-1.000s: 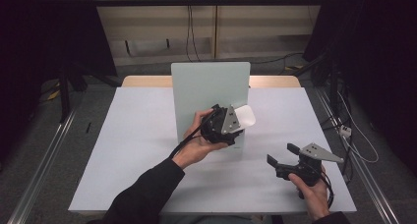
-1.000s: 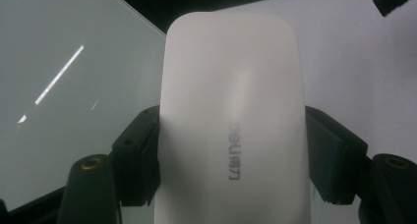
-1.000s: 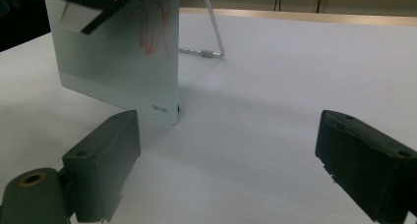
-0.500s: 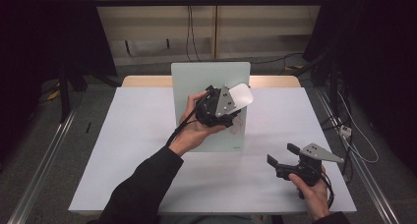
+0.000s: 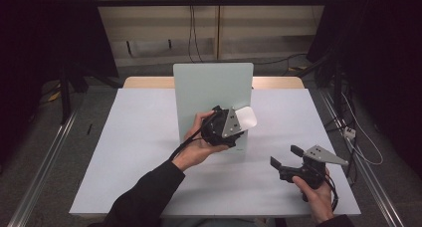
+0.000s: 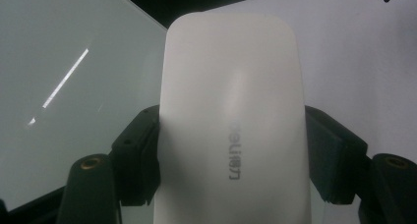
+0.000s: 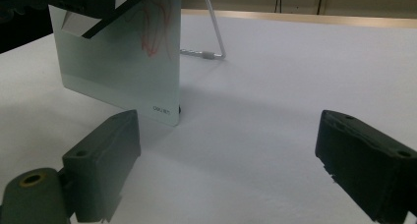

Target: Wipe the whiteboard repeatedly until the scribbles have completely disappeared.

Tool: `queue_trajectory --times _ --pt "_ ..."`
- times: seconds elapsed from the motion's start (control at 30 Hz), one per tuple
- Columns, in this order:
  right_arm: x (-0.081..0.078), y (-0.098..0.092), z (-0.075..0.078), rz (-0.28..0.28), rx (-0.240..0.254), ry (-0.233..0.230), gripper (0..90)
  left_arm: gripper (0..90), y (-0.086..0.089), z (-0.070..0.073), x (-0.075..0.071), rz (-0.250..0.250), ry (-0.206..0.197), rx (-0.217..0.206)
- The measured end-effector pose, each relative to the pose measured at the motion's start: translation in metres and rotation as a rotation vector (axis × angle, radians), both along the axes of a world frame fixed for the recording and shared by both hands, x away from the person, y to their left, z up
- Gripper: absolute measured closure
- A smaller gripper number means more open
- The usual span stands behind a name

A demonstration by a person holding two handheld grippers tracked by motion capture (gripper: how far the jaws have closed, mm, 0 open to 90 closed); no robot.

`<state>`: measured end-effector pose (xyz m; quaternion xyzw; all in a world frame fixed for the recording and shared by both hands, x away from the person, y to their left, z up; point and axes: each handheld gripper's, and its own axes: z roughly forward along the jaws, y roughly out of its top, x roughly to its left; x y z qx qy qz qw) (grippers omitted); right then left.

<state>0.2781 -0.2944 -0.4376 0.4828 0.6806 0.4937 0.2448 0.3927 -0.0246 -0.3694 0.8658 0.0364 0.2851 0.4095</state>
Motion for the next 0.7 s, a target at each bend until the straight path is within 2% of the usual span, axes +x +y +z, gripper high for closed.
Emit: queue_trajectory --times 0.13,0.17,0.33,0.53,0.57,0.67,0.7 --pt "0.000 0.001 0.000 0.001 0.003 0.002 9.7 31.0 0.002 0.006 0.004 0.004 0.021 -0.021" --pt "0.000 0.001 0.000 0.000 0.004 0.002 9.7 31.0 0.002 0.009 0.005 0.009 0.011 -0.016" --pt "0.000 0.000 0.000 0.000 0.004 0.001 9.7 31.0 0.006 0.031 0.014 0.031 -0.010 -0.052" --pt "0.000 0.000 0.000 0.000 0.001 0.001 9.7 31.0 0.013 0.061 0.027 0.067 -0.054 -0.086" --pt "0.000 0.000 0.000 0.000 0.004 0.001 9.7 31.0 0.013 0.064 0.028 0.073 -0.056 -0.102" --pt "0.000 0.000 0.000 0.001 0.000 0.000 9.7 31.0 0.014 0.072 0.031 0.084 -0.072 -0.110" --pt "0.000 0.000 0.000 0.000 0.000 0.000 9.7 31.0 0.014 0.073 0.032 0.086 -0.072 -0.123"
